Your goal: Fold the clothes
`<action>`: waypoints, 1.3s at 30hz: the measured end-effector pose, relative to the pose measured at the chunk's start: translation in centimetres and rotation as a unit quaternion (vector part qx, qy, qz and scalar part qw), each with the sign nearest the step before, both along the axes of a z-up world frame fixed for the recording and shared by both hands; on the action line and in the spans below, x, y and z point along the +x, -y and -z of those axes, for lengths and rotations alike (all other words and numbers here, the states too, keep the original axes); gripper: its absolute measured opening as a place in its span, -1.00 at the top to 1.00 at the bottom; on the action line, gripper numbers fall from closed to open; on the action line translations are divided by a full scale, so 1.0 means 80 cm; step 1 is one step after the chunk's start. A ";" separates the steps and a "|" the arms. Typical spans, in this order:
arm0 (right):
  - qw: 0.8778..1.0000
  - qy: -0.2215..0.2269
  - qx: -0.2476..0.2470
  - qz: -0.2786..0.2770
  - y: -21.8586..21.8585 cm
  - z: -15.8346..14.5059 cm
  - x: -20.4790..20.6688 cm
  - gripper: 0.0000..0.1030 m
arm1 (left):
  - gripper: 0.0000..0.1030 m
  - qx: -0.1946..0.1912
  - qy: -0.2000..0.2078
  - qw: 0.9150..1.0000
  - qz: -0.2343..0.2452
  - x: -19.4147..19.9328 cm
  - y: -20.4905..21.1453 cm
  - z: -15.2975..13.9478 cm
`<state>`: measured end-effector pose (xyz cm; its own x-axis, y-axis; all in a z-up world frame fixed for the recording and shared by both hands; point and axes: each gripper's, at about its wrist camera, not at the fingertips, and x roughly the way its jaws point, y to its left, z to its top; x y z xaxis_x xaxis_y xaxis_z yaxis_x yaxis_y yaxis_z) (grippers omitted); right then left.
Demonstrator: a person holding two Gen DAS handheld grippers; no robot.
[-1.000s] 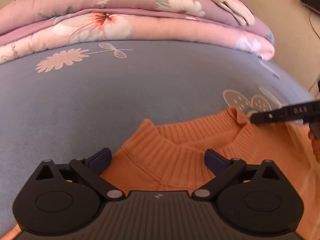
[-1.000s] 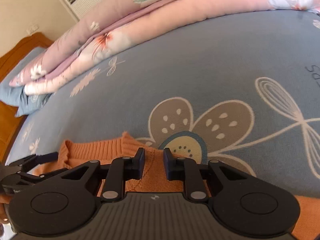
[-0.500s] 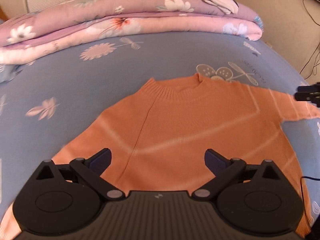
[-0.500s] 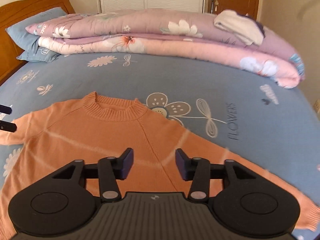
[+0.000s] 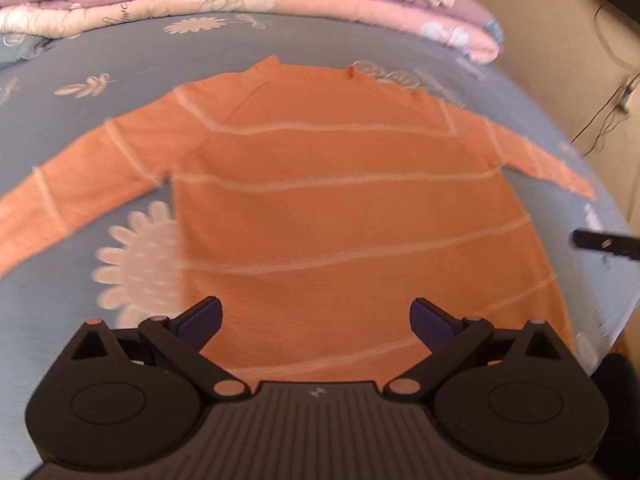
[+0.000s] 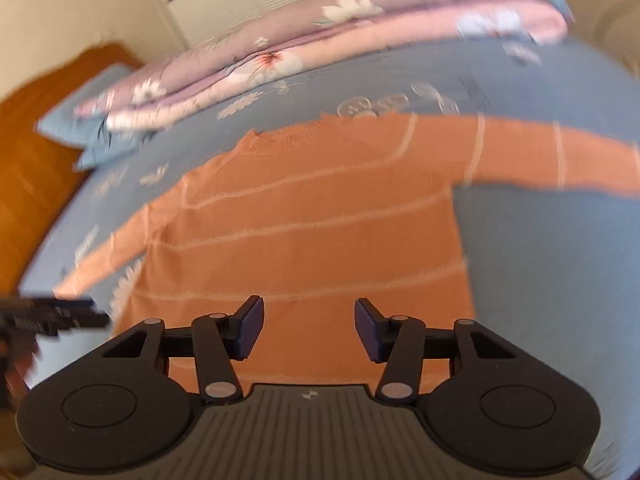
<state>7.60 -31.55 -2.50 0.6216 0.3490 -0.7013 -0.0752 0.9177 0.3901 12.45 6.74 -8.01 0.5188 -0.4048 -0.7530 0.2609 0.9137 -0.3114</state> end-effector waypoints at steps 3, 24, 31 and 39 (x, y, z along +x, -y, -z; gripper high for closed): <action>0.998 -0.023 0.061 0.027 -0.009 0.044 0.001 -0.09 | -0.93 -0.088 -0.029 0.995 -0.047 0.001 -0.011 0.042; 0.982 -0.054 0.129 0.125 0.008 0.090 -0.054 -0.11 | -0.90 -0.116 -0.015 0.989 -0.096 -0.049 -0.045 0.032; 0.986 -0.034 0.152 0.060 -0.068 0.103 0.020 -0.13 | -0.90 -0.204 -0.035 0.973 -0.103 0.021 -0.002 0.065; 0.986 -0.040 0.136 0.082 -0.062 0.117 0.070 -0.12 | -0.90 -0.175 -0.063 0.979 -0.086 0.069 0.030 0.081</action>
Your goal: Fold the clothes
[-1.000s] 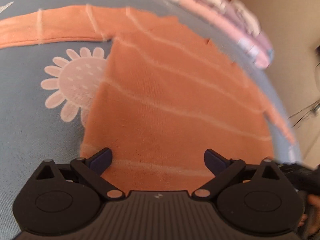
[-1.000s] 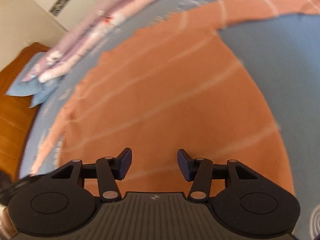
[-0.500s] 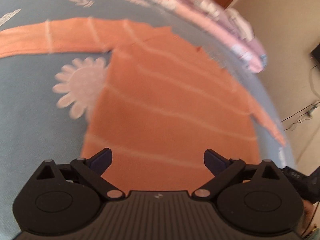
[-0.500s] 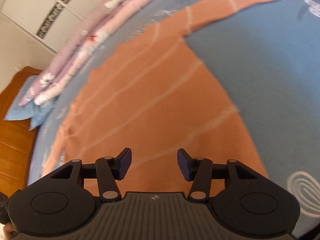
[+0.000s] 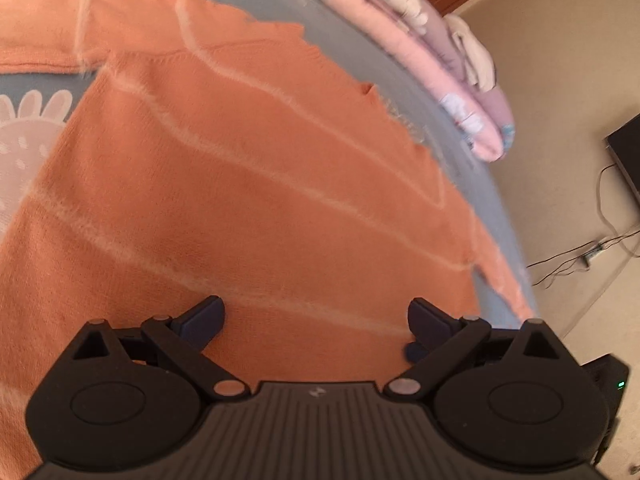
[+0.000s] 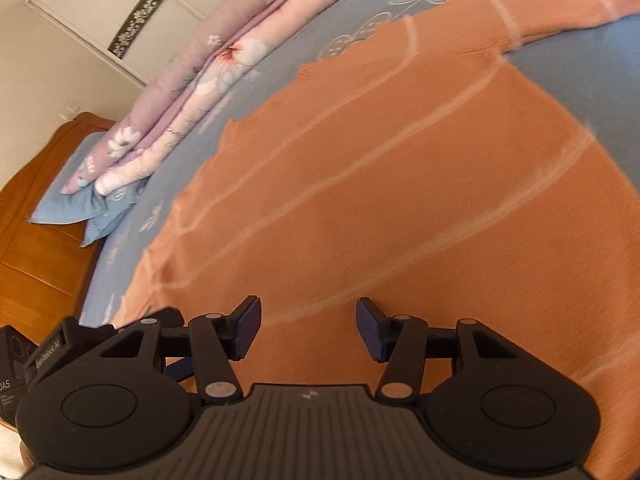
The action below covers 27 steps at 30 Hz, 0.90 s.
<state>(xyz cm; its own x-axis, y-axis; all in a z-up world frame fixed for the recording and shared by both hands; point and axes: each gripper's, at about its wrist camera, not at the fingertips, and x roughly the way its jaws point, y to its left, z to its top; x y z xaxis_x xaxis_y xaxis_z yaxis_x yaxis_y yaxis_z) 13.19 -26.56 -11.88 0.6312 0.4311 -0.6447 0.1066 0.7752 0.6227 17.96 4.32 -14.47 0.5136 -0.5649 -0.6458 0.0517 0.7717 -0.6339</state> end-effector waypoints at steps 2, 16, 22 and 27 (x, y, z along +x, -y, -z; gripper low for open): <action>1.000 -0.006 -0.012 0.005 0.015 -0.003 -0.002 -0.12 | -0.90 0.044 -0.003 0.999 0.001 -0.005 -0.002 -0.008; 0.997 -0.029 -0.077 0.015 0.078 -0.031 -0.074 -0.40 | -0.91 0.091 -0.005 0.996 -0.017 -0.071 -0.065 -0.038; 0.997 -0.015 -0.037 -0.065 0.014 -0.029 -0.086 -0.59 | -0.95 0.037 -0.034 0.999 -0.004 -0.102 -0.043 -0.023; 0.997 -0.040 -0.057 -0.040 0.026 -0.013 -0.103 -0.60 | -0.95 0.057 -0.038 0.997 -0.030 -0.131 -0.061 -0.007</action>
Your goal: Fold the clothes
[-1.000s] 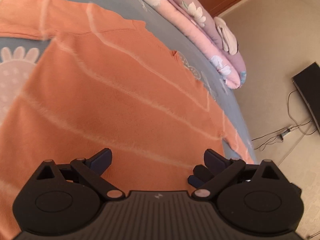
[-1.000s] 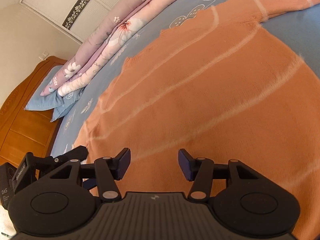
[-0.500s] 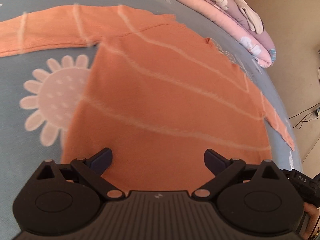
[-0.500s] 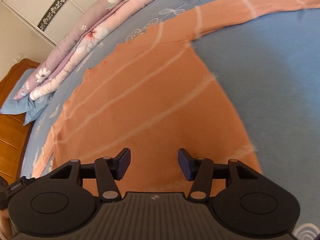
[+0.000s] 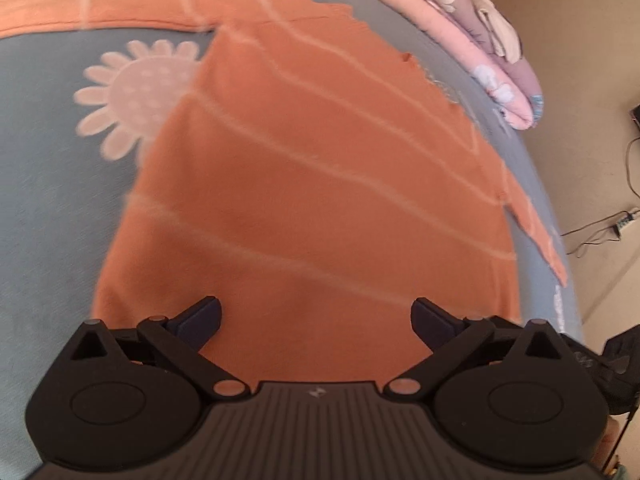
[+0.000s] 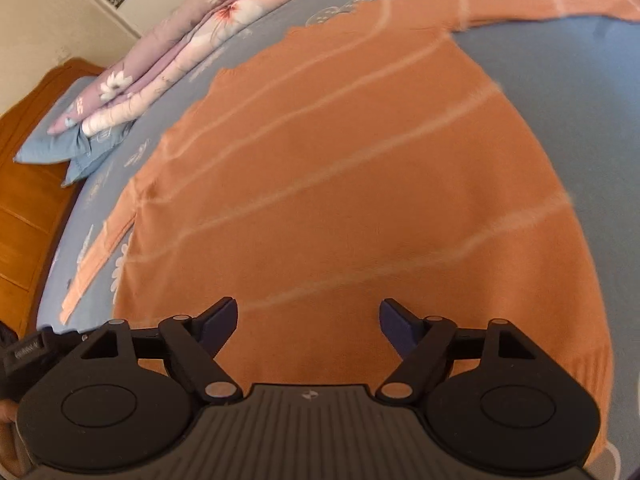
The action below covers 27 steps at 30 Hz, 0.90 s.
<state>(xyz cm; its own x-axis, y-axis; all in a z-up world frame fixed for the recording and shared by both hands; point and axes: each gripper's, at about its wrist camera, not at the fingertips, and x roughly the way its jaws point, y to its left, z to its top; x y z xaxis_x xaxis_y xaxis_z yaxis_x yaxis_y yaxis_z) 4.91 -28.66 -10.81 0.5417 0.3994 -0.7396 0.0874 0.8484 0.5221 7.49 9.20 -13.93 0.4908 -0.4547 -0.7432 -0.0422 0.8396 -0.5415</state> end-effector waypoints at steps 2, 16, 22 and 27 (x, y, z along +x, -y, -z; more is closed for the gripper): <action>1.000 -0.005 0.003 0.021 0.022 -0.001 -0.013 -0.60 | -0.95 0.007 -0.003 1.000 -0.006 -0.010 -0.013 0.000; 0.992 0.001 0.111 0.067 0.032 -0.013 -0.057 -0.83 | -0.95 -0.081 0.010 0.996 -0.025 -0.038 -0.020 -0.019; 0.997 -0.017 0.062 0.035 -0.011 0.009 -0.050 -0.82 | -0.96 -0.073 -0.018 0.997 -0.029 -0.042 -0.010 0.014; 0.998 -0.033 0.034 0.042 -0.001 0.000 -0.059 -0.83 | -0.95 -0.030 -0.022 0.999 -0.011 -0.036 -0.010 -0.013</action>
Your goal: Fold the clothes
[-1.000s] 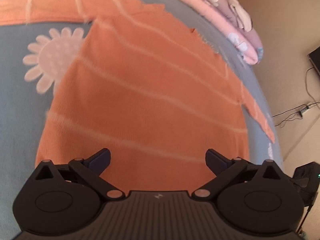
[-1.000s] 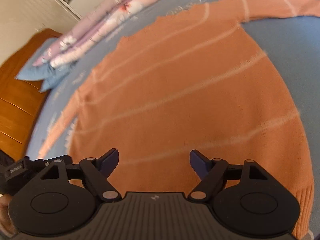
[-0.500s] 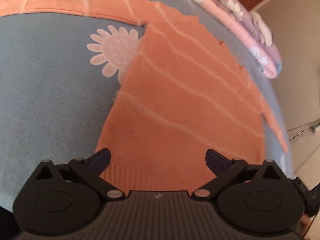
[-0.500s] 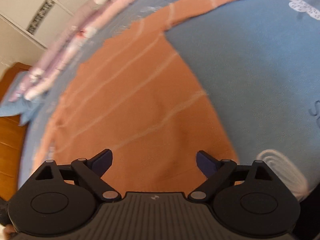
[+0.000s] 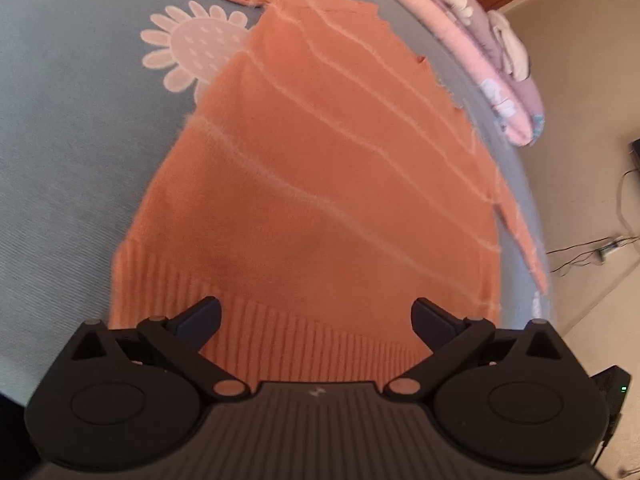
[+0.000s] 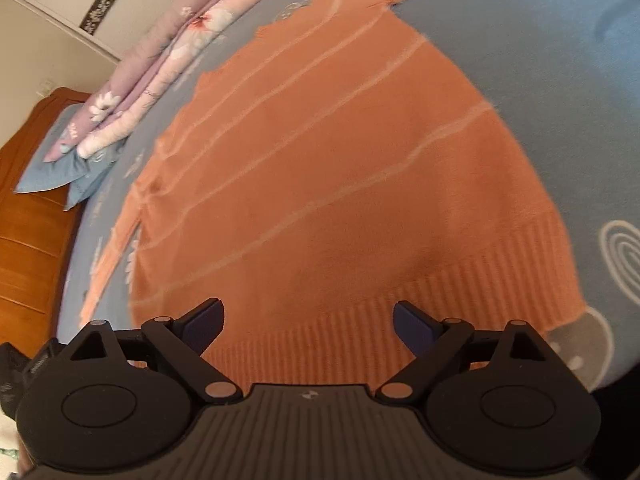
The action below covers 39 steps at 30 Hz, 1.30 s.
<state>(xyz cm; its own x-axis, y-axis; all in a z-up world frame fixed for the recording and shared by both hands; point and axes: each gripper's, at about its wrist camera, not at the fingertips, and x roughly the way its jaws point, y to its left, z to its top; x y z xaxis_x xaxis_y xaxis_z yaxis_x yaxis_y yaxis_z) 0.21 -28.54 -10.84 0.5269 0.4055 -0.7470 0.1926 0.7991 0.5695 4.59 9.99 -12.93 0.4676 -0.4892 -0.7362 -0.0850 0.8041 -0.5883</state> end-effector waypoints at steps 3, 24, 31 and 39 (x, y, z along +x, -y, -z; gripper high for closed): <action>1.000 0.005 0.009 -0.005 0.004 0.004 -0.003 -0.84 | -0.95 -0.027 0.049 0.998 0.001 0.024 0.007 -0.028; 0.999 0.030 0.000 -0.044 0.017 -0.007 -0.013 -0.91 | -0.97 0.014 0.037 0.997 0.072 0.063 0.085 -0.015; 0.995 0.075 -0.060 -0.018 0.042 -0.055 -0.036 -0.49 | -0.97 0.255 0.196 0.906 0.274 -0.021 0.174 -0.062; 0.910 0.103 -0.276 -0.292 -0.037 -0.071 -0.062 0.20 | -0.47 0.341 0.231 0.810 0.417 -0.106 0.215 -0.039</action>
